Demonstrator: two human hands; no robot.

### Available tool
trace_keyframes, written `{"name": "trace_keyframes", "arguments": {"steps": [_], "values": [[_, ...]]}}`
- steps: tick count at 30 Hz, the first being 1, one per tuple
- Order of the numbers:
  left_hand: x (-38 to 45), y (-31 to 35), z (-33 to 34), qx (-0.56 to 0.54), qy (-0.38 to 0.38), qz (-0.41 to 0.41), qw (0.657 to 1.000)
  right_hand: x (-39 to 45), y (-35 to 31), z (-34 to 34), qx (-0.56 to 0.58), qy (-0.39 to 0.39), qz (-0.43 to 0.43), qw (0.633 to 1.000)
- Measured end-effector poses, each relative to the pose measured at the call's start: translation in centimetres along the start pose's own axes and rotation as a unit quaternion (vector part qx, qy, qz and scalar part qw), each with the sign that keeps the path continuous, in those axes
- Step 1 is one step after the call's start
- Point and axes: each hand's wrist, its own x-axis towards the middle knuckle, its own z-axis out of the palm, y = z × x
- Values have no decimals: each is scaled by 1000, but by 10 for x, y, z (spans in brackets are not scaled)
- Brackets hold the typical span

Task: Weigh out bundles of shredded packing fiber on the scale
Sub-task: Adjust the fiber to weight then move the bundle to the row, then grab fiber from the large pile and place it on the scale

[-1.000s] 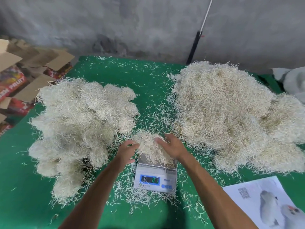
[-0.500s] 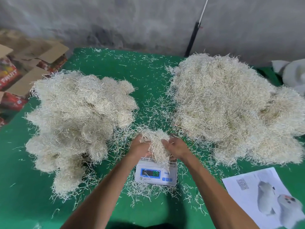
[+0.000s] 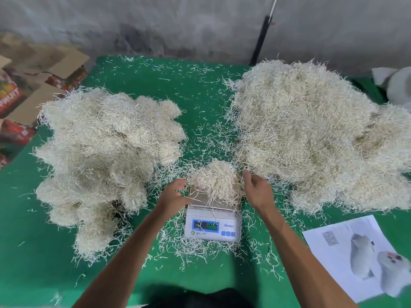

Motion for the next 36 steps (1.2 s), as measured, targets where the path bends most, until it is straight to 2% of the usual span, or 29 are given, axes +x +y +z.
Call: {"name": "trace_keyframes", "arguments": {"steps": [6, 11, 15, 18, 20, 22, 23, 25, 28, 30, 31, 32, 34, 36], "values": [[-12, -3, 6, -23, 31, 40, 998, -10, 12, 12, 6, -9, 12, 1000], [-18, 3, 9, -42, 72, 37, 996, -11, 16, 15, 22, -8, 8, 1000], [-8, 18, 14, -120, 95, -23, 988, -1, 6, 22, 90, 64, 5, 994], [10, 29, 21, -96, 94, -57, 989, 8, -21, 42, 187, 103, -41, 976], [17, 44, 30, -76, 74, -50, 993, 8, -37, 65, 186, 42, -49, 980], [19, 59, 36, -70, 32, -94, 993, 2, -51, 88, 179, -52, -7, 982], [18, 65, 39, -83, 9, -116, 990, -4, -59, 98, 197, -89, 11, 976], [20, 79, 36, -179, 9, -121, 976, -12, -80, 106, 283, -132, 5, 950], [20, 104, 12, -344, 44, -77, 935, -13, -117, 98, 337, -83, -45, 937], [16, 122, -5, -406, 53, -79, 909, -13, -140, 89, 295, -45, -114, 948], [15, 126, -9, -399, 58, -97, 910, -11, -152, 84, 240, -34, -168, 956], [13, 131, -12, -386, 53, -106, 915, -6, -163, 78, 180, -23, -213, 960], [1, 148, -20, -358, -24, -123, 925, 8, -182, 60, 130, 1, -234, 964], [-10, 165, -32, -421, -134, -103, 891, 18, -189, 36, 162, -12, -203, 966]]}}
